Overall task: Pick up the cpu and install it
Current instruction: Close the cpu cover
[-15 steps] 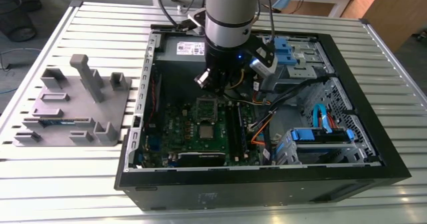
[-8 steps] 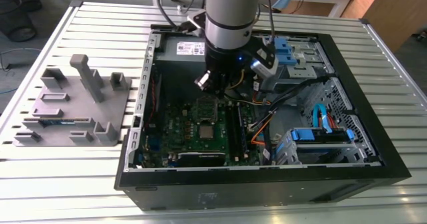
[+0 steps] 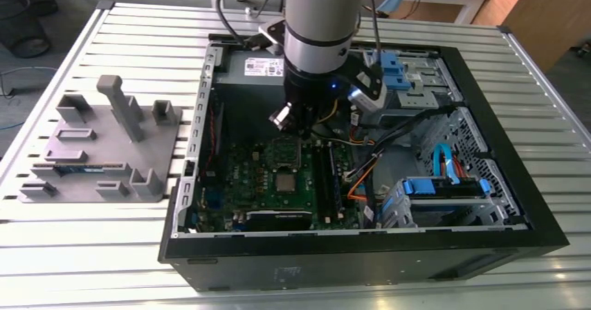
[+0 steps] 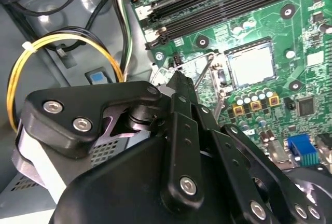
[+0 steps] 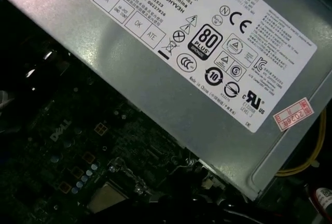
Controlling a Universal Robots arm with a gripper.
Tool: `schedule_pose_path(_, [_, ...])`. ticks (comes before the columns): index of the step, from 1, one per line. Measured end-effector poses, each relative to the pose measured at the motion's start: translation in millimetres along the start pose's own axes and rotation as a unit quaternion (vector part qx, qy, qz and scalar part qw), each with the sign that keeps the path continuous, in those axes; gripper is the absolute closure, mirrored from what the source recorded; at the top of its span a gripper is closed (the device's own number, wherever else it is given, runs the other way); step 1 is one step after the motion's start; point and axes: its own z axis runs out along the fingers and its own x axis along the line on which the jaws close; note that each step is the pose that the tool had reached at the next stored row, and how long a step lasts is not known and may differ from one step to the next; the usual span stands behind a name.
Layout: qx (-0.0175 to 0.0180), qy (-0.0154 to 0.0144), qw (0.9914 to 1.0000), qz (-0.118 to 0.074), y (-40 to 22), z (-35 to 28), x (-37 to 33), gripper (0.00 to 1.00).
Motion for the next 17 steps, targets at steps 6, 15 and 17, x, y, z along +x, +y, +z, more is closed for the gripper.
schedule_pose_path(6, [-0.0002,0.0001,1.0,-0.003,-6.1,-0.6,4.9,0.89])
schedule_pose_path(15, [-0.0006,0.0003,0.99997,-0.008,-14.8,-1.5,11.7,0.89])
schedule_pose_path(17, [-0.0007,0.0004,0.99996,-0.009,-16.7,-1.7,13.2,0.89])
